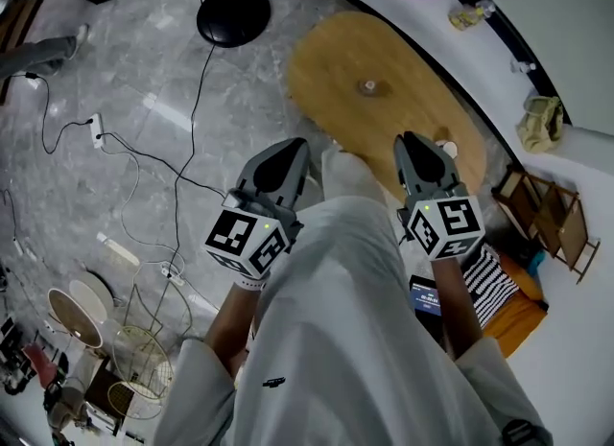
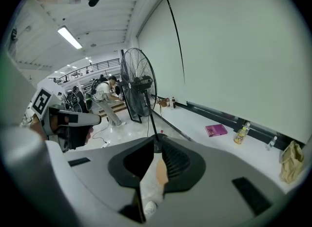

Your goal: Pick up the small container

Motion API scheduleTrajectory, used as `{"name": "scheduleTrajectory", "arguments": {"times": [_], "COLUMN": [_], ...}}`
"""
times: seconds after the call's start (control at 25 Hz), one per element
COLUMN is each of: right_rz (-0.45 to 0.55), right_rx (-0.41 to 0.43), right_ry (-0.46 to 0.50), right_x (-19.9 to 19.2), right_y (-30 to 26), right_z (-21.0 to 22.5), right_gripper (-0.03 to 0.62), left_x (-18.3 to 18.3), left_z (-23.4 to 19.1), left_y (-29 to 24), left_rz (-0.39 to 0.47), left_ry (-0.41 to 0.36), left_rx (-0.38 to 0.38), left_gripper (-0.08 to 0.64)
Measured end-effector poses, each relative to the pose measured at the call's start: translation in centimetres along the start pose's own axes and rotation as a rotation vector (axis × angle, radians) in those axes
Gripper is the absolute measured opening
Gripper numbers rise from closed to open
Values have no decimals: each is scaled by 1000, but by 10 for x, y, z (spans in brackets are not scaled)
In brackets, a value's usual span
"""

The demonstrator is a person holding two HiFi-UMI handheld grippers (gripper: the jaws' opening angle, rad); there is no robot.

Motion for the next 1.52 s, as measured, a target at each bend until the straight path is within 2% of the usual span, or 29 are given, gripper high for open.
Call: {"name": "scheduleTrajectory", "arguments": {"times": [0.24,0.6,0.8,0.88,1.04,1.24,1.52], "right_rz": [-38,-76,-125,-128,-142,-149,-208], "right_rx": [21,12,16,16,12,2,21], "right_ry": [42,10,73,79,93,91,44], "right_x": [0,-9,-17,-20,-27,-37,-65], "right_y": [-25,-69,-98,-107,-127,-153,-195], "right_z": [22,53,63,70,84,98,110], "right_gripper": [81,144,187,220,245,269,305], "left_x": [5,13,12,10,6,-1,-16], "left_z": [-5,-14,-20,-21,-21,-23,-31], "left_y": [-21,-55,-74,-84,-102,-120,-143], "left_rz": [-50,-114,-168,-190,-229,-271,-335], "left_ry": [3,3,-25,-36,-43,-49,-45], "left_rx": [13,32,44,47,44,41,52], "left_gripper": [18,18,18,18,18,18,18]}}
Point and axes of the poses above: the fingertips, and each gripper's own axes: y backward along the fingers, z to its right, x out of its top, the point moved 10 cm from there along y, backward along the fingers, and after that the axes turned 11 degrees about -z, right-handed, at the moved point
